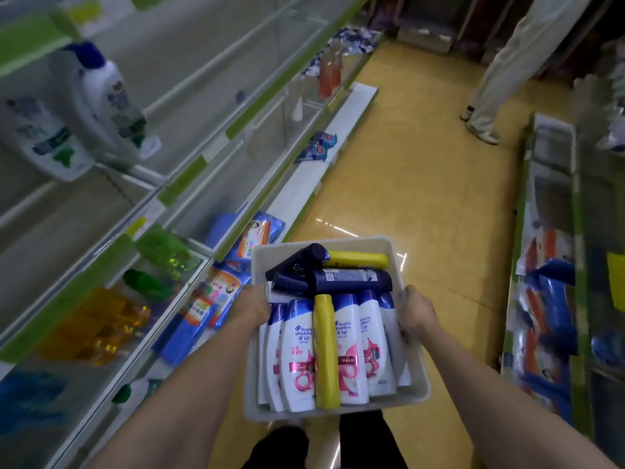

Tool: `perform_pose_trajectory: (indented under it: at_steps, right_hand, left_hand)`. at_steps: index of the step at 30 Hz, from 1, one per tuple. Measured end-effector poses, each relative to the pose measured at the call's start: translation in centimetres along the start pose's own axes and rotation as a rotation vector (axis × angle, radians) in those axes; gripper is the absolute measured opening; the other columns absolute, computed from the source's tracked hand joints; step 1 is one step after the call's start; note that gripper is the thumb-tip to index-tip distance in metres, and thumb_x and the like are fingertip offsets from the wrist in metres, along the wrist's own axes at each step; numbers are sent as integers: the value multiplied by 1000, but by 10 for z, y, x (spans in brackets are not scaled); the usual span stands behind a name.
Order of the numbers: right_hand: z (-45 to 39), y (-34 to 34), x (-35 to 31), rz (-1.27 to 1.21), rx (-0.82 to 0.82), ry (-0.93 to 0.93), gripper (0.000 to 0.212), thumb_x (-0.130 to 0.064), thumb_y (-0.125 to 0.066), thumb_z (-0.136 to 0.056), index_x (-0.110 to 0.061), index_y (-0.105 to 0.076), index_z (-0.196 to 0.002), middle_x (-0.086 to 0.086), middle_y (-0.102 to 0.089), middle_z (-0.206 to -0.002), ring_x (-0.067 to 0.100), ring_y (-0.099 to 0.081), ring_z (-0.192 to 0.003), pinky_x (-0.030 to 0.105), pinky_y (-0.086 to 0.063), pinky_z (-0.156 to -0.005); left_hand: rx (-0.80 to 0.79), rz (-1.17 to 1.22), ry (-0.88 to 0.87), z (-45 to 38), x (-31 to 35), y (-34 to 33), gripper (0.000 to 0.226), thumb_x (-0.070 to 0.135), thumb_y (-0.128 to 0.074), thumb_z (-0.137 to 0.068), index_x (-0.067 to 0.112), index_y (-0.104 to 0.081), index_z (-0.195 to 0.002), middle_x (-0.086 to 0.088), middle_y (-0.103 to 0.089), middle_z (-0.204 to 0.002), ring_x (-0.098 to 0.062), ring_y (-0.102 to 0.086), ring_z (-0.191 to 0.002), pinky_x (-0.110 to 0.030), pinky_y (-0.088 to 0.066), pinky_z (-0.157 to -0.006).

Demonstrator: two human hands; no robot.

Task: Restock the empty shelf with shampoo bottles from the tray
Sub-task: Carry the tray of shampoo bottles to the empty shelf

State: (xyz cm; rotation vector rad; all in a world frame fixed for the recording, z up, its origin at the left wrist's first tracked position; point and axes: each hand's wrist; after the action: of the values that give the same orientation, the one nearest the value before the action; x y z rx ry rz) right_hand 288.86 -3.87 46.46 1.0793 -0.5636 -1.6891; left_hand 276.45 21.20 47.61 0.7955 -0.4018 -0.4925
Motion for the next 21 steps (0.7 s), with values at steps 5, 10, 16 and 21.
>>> perform_pose_trajectory:
  at_steps: [5, 10, 16, 21]
  right_hand:
    - [-117, 55, -16, 7, -61, 51, 17, -15, -33, -98, -7, -44, -108, 17, -55, -106, 29, -50, -87, 35, -41, -73]
    - [-228, 123, -48, 125, -81, 136, 7, -13, -35, -96, -11, -39, -101, 13, -53, -98, 29, -51, -85, 35, -41, -70]
    - [-356, 181, -90, 243, -119, 200, 22, 1, -33, -87, -7, -42, -106, 22, -56, -108, 33, -50, -87, 36, -41, -72]
    - [-454, 196, -122, 238, -156, 195, 19, -3, -34, -92, -10, -41, -108, 13, -51, -97, 28, -50, -83, 35, -41, -69]
  left_hand:
    - [-10, -14, 56, -66, 97, 25, 41, 10, -45, -93, -5, -42, -131, -18, -50, -134, -31, -52, -122, -35, -45, -95]
    - [-9, 97, 144, -119, 183, 49, 38, 12, -48, -92, -4, -47, -127, -17, -53, -131, -30, -54, -119, -36, -44, -97]
    - [-10, 168, 216, -196, 273, 79, 34, 10, -47, -94, -2, -50, -125, -14, -57, -127, -26, -58, -115, -28, -47, -88]
    - [-7, 253, 291, -274, 330, 97, 31, 9, -48, -93, -2, -49, -122, -14, -57, -124, -23, -60, -104, -24, -48, -84]
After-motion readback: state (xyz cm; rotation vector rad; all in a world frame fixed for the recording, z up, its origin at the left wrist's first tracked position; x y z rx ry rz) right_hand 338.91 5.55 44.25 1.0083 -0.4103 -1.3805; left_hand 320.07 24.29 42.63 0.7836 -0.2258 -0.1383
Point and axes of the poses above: each hand's wrist, its own z-axis away from the middle knuckle, its own y-axis out of the back of the hand, x = y × z
